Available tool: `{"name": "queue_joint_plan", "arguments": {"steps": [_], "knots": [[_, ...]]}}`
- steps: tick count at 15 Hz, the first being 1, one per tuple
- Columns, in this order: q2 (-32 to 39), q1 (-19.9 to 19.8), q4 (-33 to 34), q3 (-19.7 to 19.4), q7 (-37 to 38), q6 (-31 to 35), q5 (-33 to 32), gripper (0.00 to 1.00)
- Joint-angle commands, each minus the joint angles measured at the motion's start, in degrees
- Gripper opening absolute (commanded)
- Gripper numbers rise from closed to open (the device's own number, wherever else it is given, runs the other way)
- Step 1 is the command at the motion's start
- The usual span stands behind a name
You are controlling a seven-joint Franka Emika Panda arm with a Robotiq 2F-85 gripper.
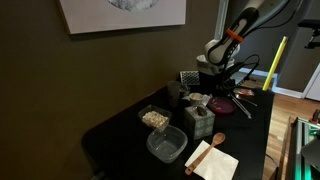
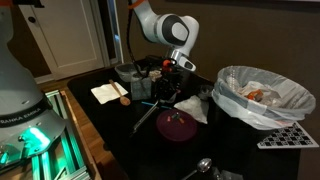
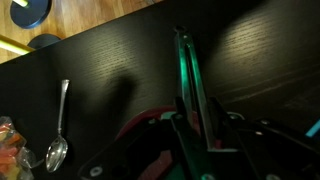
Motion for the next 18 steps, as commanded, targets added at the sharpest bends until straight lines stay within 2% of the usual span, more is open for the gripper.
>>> {"name": "queue_joint_plan", "arguments": {"steps": [1, 9, 18], "knots": [[-6.6, 1.3, -5.3, -1.6, 6.8, 2.7, 0.1, 0.07], [-15.8, 0.6, -7.5, -2.7, 16.4, 1.5, 0.8, 0.07], [-23.8, -2.3, -5.3, -3.8, 25.2, -0.6, 2.7, 0.07]]}}
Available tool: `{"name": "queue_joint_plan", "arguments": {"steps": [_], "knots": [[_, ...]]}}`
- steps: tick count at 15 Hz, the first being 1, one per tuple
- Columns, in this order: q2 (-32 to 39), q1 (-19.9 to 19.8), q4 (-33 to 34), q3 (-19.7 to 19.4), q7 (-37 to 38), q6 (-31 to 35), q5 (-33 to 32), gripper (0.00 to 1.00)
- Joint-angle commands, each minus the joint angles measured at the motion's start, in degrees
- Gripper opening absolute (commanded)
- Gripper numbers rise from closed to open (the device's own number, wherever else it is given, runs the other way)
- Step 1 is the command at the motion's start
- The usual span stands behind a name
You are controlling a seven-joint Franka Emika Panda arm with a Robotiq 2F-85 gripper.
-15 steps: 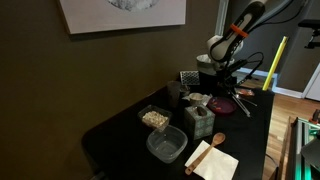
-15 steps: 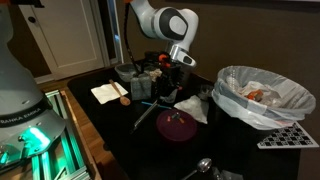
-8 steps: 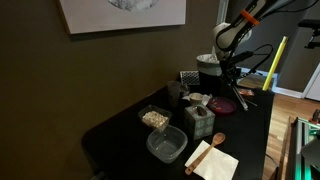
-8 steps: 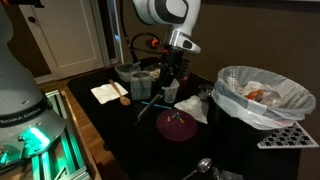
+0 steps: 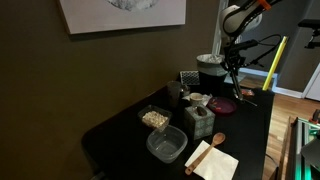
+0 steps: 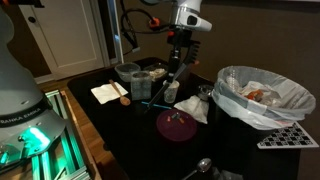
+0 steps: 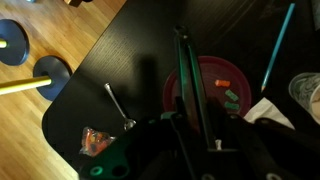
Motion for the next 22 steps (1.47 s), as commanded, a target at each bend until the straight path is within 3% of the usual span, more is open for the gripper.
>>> {"name": "queue_joint_plan", "arguments": {"steps": [1, 2, 3, 13, 14, 22], "knots": [[-4.3, -1.4, -0.5, -0.1, 3.1, -0.9, 1.2, 0.07], [-5.3, -1.6, -1.3, 0.0, 2.9, 0.4, -0.1, 0.07], [-2.6, -1.6, 0.2, 0.4, 1.6, -0.1, 0.3, 0.28], [-4.2, -2.1, 0.0, 0.5, 1.8, -0.1, 0.2, 0.28], [-4.1, -2.1, 0.2, 0.5, 2.4, -0.3, 0.2, 0.07], [-3.1, -2.0, 4.2, 1.4, 18.4, -3.1, -0.1, 0.07]]}}
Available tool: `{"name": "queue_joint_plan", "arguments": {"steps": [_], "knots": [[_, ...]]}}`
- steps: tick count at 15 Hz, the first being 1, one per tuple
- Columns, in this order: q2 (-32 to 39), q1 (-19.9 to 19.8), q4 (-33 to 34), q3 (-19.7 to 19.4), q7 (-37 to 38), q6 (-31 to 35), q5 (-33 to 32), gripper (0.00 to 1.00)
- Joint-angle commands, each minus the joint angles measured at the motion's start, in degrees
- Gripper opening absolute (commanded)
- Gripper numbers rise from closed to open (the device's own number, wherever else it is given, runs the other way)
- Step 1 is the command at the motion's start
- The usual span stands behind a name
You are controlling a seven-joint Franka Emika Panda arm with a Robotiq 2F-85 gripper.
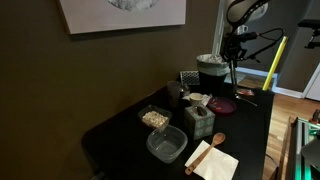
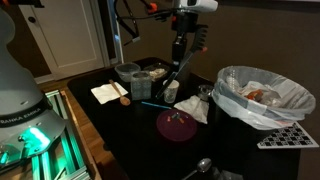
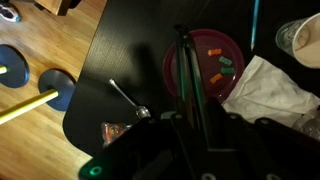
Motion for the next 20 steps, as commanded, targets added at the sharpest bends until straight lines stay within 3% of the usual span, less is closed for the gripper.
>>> {"name": "queue_joint_plan", "arguments": {"steps": [1, 7, 16, 17, 20], "knots": [[1.2, -0.7, 3.7, 0.6, 8.7, -3.7, -0.5, 0.07], [6.4, -2.3, 14.8, -1.7, 2.6, -14.8, 5.3, 0.07], [22.4, -6.5, 38.2, -5.0, -11.3, -26.8, 14.8, 0.07], [17.8, -5.3, 31.5, -5.3, -9.3, -23.2, 12.2, 0.28], [21.3, -5.7, 36.1, -5.4, -10.2, -24.8, 13.4, 0.28]]}}
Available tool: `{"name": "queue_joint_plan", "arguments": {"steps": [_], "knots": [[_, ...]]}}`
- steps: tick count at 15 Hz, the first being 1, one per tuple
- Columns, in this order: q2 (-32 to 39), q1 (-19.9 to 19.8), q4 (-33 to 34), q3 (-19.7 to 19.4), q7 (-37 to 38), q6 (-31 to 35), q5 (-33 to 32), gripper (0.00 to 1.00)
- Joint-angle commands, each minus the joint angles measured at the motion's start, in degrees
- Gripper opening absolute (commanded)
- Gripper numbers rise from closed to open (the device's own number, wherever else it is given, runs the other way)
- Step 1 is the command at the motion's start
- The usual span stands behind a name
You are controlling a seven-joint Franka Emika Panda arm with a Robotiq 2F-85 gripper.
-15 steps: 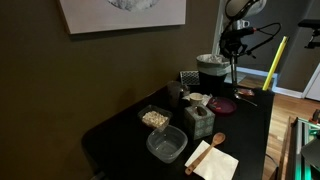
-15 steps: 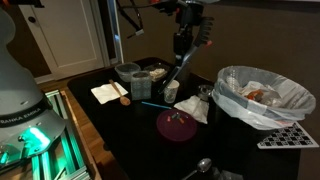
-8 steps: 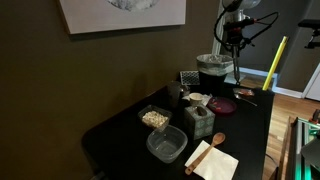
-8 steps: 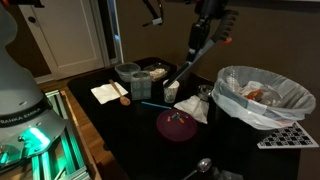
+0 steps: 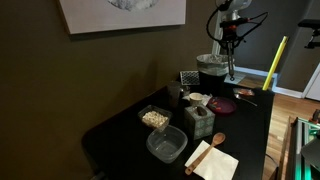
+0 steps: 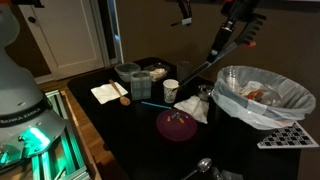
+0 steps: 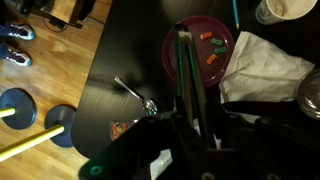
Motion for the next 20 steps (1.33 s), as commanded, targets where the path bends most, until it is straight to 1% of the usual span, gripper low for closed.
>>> {"name": "queue_joint_plan", "arguments": {"steps": [1, 2, 4, 7, 9, 11, 14, 16, 18, 20], "knots": [[0.6, 0.5, 0.8, -0.7, -0.2, -0.3, 0.3, 0.28], [0.8, 0.5, 1.0, -0.7, -0.2, -0.3, 0.3, 0.07], [3.1, -0.4, 4.2, -0.6, -3.1, -3.4, 0.9, 0.07], [7.8, -1.8, 10.9, -0.4, -7.8, -11.2, 1.8, 0.07], [11.6, -2.3, 15.5, -0.2, -9.9, -14.9, 1.3, 0.07], [14.9, -2.4, 19.8, 0.0, -11.6, -16.4, 0.0, 0.07], [19.3, -2.0, 24.2, 0.5, -14.7, -15.0, -2.2, 0.07], [21.7, -2.2, 27.4, 0.9, -16.0, -15.3, -2.1, 0.07], [23.7, -2.5, 30.5, 1.5, -18.1, -16.5, -2.0, 0.07], [25.4, -2.9, 33.3, 2.0, -21.1, -19.3, -1.9, 0.07]]}}
